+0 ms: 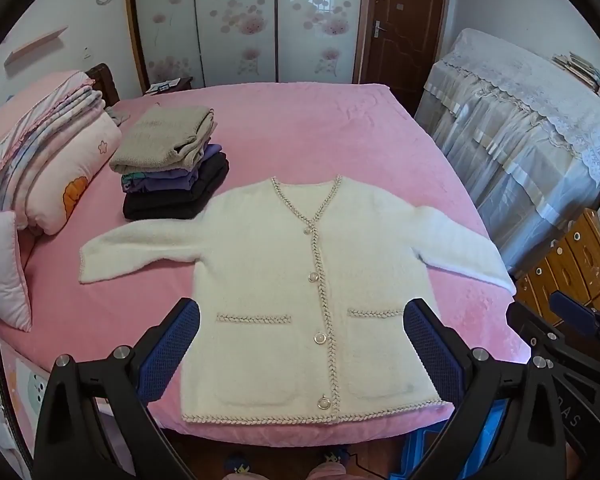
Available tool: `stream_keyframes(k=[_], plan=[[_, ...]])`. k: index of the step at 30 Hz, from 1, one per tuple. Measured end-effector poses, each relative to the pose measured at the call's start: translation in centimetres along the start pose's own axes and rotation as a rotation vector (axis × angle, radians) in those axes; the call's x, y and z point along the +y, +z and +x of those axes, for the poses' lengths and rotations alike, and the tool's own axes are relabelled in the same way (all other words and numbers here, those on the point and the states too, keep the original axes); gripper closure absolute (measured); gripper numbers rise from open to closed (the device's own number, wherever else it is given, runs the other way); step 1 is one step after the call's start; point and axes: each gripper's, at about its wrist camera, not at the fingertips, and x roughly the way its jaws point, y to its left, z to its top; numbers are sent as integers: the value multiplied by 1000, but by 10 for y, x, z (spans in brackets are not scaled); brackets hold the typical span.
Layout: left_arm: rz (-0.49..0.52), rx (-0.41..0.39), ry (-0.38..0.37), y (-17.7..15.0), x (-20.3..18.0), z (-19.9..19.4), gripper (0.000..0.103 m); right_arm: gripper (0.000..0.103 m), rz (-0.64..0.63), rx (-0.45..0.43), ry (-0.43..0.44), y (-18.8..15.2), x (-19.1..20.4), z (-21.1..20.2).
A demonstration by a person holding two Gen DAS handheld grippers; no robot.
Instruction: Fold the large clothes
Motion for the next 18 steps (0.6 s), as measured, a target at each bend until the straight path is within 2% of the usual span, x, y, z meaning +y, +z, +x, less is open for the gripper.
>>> stream_keyframes(k=[18], plan=[[-90,64,32,-7,-16,9,2,44,-61,18,66,1,-15,16]])
